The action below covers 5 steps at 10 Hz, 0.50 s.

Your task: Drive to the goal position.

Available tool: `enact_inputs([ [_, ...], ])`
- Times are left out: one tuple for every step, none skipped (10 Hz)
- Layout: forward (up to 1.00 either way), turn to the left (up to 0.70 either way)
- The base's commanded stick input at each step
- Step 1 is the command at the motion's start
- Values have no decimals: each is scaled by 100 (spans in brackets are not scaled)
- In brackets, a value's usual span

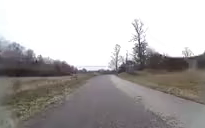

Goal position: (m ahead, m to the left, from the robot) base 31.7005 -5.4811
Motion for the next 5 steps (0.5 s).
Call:
enact_inputs([
  [100, 0],
  [100, 0],
  [100, 0],
  [100, 0],
  [100, 0],
])
